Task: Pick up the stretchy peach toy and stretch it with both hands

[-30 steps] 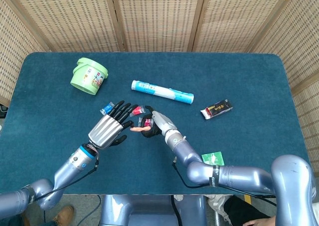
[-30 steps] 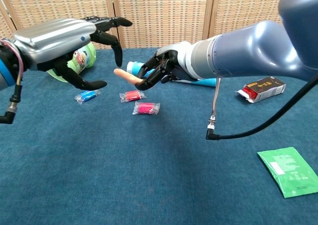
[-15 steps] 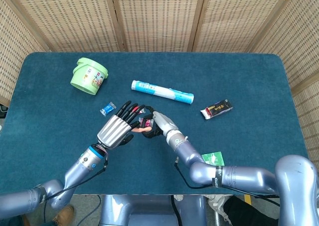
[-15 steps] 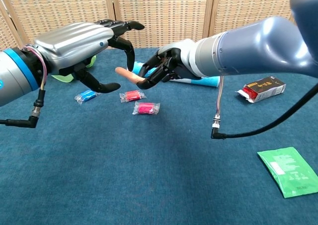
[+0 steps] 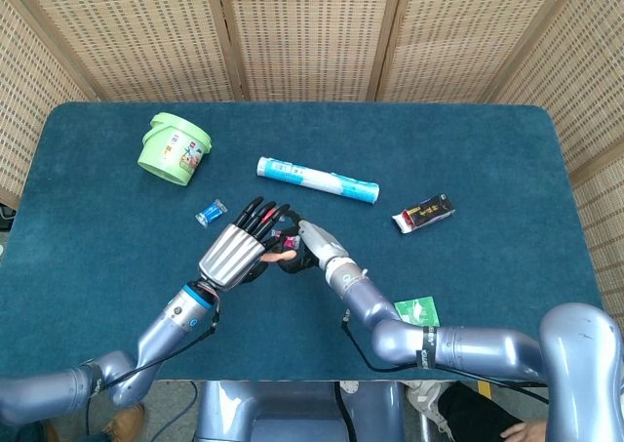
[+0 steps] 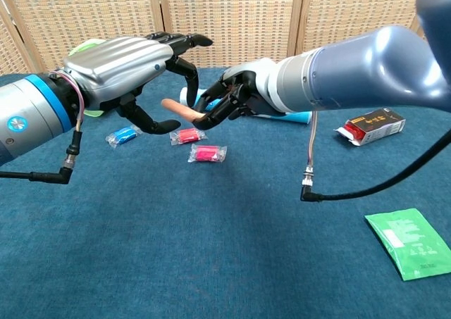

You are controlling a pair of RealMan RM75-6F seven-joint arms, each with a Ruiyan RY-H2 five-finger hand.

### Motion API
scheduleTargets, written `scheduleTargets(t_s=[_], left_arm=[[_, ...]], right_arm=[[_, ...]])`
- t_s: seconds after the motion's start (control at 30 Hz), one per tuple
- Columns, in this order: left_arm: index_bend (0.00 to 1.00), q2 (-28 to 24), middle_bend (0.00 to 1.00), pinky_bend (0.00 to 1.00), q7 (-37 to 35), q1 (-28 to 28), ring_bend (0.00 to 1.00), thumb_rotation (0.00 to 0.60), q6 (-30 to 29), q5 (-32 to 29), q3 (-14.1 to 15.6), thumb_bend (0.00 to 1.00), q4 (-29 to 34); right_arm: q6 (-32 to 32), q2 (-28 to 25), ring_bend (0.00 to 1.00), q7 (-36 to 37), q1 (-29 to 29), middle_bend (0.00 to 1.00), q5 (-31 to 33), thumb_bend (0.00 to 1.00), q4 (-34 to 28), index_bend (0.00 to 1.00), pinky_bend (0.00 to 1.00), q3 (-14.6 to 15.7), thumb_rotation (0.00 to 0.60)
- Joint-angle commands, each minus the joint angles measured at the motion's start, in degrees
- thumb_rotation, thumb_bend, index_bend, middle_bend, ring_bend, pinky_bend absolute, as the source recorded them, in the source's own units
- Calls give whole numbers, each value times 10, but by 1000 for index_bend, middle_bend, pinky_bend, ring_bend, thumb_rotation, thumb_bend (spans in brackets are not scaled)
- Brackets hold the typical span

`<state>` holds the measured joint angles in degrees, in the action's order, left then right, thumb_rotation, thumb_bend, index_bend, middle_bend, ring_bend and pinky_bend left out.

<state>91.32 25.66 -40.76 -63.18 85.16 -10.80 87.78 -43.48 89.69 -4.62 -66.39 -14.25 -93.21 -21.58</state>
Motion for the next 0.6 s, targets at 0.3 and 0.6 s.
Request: scheduleTargets(t_s=[0.3,0.6], left_arm=[[519,6,0,0,-4,-5,0,600,0,-10,1,337,-2],[514,8,0,0,-9,-9,0,600,1,-15,5,336,0]], right_arm=[[-3,0,0,3,0,49,-4,583,-5,666,0,1,600],[-4,-2,0,4,0,49,-5,583,-7,667,0,3,600]])
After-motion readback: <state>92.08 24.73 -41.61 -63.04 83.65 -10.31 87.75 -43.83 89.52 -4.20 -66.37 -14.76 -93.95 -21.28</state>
